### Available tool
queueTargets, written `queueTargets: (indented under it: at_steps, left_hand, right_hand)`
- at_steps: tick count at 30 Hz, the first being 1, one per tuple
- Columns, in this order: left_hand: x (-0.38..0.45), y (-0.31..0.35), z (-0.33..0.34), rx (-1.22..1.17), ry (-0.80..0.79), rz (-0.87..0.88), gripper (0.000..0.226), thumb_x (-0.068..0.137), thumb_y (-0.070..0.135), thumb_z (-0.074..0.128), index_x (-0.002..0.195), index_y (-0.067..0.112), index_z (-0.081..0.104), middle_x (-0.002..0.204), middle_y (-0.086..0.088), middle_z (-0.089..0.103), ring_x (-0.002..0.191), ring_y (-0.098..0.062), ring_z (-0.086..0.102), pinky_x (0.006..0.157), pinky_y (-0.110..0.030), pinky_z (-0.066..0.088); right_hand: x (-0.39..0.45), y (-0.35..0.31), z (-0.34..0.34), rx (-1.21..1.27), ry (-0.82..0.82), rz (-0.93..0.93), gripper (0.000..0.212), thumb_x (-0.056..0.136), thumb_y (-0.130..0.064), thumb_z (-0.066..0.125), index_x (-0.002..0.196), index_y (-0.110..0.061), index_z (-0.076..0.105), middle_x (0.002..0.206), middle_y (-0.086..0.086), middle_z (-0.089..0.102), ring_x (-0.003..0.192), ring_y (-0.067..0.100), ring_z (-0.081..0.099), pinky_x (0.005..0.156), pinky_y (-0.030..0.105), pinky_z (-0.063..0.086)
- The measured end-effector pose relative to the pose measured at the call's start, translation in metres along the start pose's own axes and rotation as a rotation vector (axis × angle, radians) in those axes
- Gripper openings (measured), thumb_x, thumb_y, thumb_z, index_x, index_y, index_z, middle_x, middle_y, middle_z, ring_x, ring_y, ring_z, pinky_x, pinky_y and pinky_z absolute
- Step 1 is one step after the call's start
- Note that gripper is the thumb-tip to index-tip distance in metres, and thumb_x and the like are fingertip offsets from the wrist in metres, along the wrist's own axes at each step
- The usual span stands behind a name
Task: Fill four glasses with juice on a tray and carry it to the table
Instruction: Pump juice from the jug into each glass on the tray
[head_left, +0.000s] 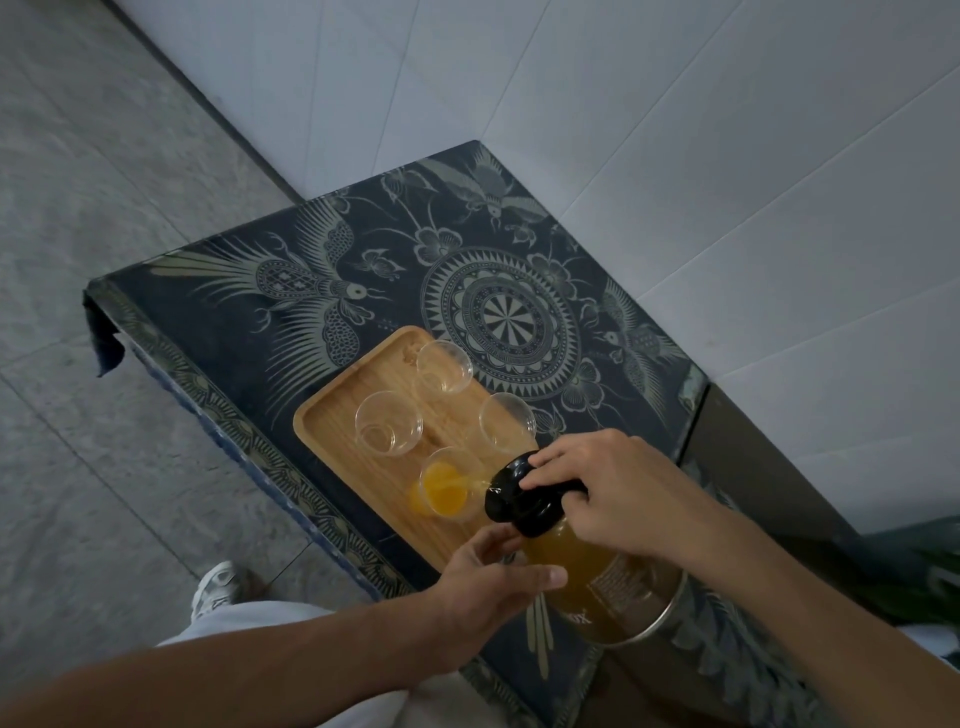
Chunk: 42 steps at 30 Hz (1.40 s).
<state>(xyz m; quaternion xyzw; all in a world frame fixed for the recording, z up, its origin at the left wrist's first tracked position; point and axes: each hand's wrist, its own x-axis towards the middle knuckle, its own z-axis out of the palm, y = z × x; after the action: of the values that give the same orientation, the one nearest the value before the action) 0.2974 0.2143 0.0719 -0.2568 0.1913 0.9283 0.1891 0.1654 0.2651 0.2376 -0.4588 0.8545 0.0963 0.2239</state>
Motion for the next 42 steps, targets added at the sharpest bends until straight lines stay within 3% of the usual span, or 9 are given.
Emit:
queueTargets:
  at_steps: [3,9,20,25,28,32,35,39,42]
  left_hand:
    - [-0.002,0.002,0.001,-0.016,0.011,-0.018,0.087,0.053,-0.010,0.096,0.129,0.015,0.062,0.132,-0.009,0.067,0.115,-0.032,0.072,0.088,-0.040,0.063]
    - [-0.003,0.006,0.003,-0.064,-0.012,-0.049,0.078,0.062,-0.017,0.089,0.130,0.010,0.063,0.113,-0.010,0.080,0.105,-0.030,0.077,0.085,-0.039,0.062]
    - [-0.006,0.015,0.011,-0.016,0.023,-0.057,0.079,0.063,-0.016,0.089,0.131,0.011,0.060,0.125,-0.011,0.074,0.106,-0.031,0.077,0.083,-0.037,0.063]
    - [-0.008,0.018,0.018,0.063,0.072,-0.011,0.079,0.061,-0.009,0.093,0.130,0.015,0.061,0.128,-0.007,0.069,0.112,-0.028,0.072,0.079,-0.032,0.063]
    - [-0.009,0.019,0.024,0.112,0.108,0.051,0.074,0.063,-0.006,0.093,0.126,0.018,0.062,0.123,-0.001,0.068,0.110,-0.021,0.070,0.077,-0.030,0.063]
    - [-0.008,0.021,0.033,0.210,0.157,0.174,0.075,0.061,0.000,0.096,0.126,0.022,0.064,0.127,0.003,0.069,0.119,-0.020,0.065,0.100,-0.043,0.058]
    - [-0.007,0.021,0.046,0.271,0.189,0.264,0.076,0.059,0.006,0.098,0.125,0.025,0.064,0.128,0.005,0.068,0.119,-0.016,0.063,0.099,-0.040,0.057]
    - [-0.001,0.021,0.067,0.341,0.233,0.364,0.085,0.046,0.017,0.102,0.123,0.025,0.066,0.124,0.008,0.070,0.107,-0.005,0.067,0.064,-0.015,0.058]
    - [0.005,0.024,0.081,0.397,0.261,0.425,0.085,0.043,0.023,0.104,0.119,0.032,0.068,0.124,0.013,0.070,0.114,-0.004,0.064,0.073,-0.016,0.057]
  right_hand:
    - [0.002,0.001,0.000,-0.005,-0.012,0.006,0.054,0.078,-0.018,0.051,0.118,-0.046,0.073,0.130,-0.024,0.067,0.104,0.003,0.064,0.071,0.014,0.043]
    - [0.003,0.002,-0.002,0.003,-0.019,0.006,0.056,0.075,-0.022,0.048,0.119,-0.047,0.072,0.130,-0.026,0.066,0.112,0.003,0.062,0.087,0.025,0.055]
    - [0.002,0.011,-0.002,0.031,0.015,0.005,0.056,0.074,-0.021,0.050,0.117,-0.049,0.072,0.129,-0.026,0.067,0.110,0.000,0.063,0.082,0.016,0.050]
    - [-0.005,0.018,-0.004,0.082,0.053,-0.001,0.056,0.075,-0.021,0.049,0.117,-0.051,0.072,0.130,-0.028,0.066,0.111,-0.003,0.062,0.095,0.032,0.056]
    - [-0.011,0.026,-0.003,0.127,0.096,-0.009,0.055,0.076,-0.018,0.052,0.116,-0.049,0.074,0.129,-0.028,0.066,0.096,-0.019,0.057,0.084,0.018,0.053]
    - [-0.019,0.039,-0.003,0.218,0.179,-0.048,0.056,0.074,-0.018,0.050,0.114,-0.047,0.076,0.126,-0.025,0.069,0.081,-0.033,0.048,0.064,0.001,0.035]
    - [-0.029,0.052,-0.006,0.275,0.256,-0.075,0.057,0.073,-0.018,0.049,0.113,-0.046,0.077,0.125,-0.026,0.069,0.102,-0.020,0.059,0.082,0.010,0.052]
    - [-0.041,0.076,-0.006,0.332,0.396,-0.137,0.055,0.075,-0.015,0.052,0.114,-0.043,0.077,0.125,-0.026,0.069,0.112,-0.007,0.064,0.091,0.023,0.058]
    - [-0.048,0.096,-0.002,0.387,0.486,-0.173,0.054,0.077,-0.005,0.059,0.115,-0.038,0.078,0.127,-0.023,0.069,0.116,-0.006,0.064,0.095,0.024,0.057]
